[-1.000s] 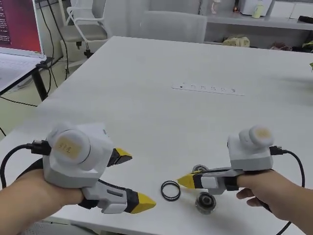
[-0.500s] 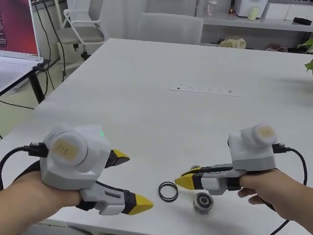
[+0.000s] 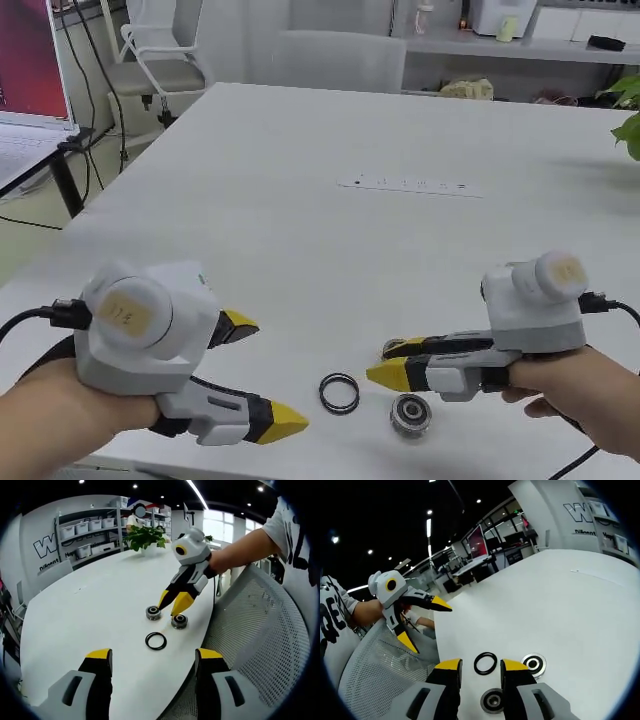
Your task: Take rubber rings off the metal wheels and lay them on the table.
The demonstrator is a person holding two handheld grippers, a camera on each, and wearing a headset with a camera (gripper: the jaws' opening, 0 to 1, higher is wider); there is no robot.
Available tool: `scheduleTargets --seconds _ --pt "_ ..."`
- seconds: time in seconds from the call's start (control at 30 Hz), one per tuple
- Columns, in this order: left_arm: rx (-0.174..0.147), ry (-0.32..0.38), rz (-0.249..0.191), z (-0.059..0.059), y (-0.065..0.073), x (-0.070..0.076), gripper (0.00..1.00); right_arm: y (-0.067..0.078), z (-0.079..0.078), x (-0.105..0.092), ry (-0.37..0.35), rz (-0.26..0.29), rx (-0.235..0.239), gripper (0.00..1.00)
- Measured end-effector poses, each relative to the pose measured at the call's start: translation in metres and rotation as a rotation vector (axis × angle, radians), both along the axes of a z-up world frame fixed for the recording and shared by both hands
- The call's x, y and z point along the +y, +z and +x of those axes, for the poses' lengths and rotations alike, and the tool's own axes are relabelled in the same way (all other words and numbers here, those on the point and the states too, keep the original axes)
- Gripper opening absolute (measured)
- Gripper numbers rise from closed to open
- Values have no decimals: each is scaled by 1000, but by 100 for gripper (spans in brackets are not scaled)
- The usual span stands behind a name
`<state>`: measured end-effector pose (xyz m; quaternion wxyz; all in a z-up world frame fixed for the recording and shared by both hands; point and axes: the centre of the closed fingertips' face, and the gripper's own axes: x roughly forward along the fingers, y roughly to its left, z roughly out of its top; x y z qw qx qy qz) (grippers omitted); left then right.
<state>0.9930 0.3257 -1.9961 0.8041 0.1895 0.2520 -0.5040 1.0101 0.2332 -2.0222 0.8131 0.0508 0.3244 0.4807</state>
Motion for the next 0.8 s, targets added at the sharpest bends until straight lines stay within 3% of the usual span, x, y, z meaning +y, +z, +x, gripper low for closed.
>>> scheduleTargets --seconds 0.8 --pt "7 -8 7 -2 -2 0 64 4 -6 -40 -69 -67 -100 53"
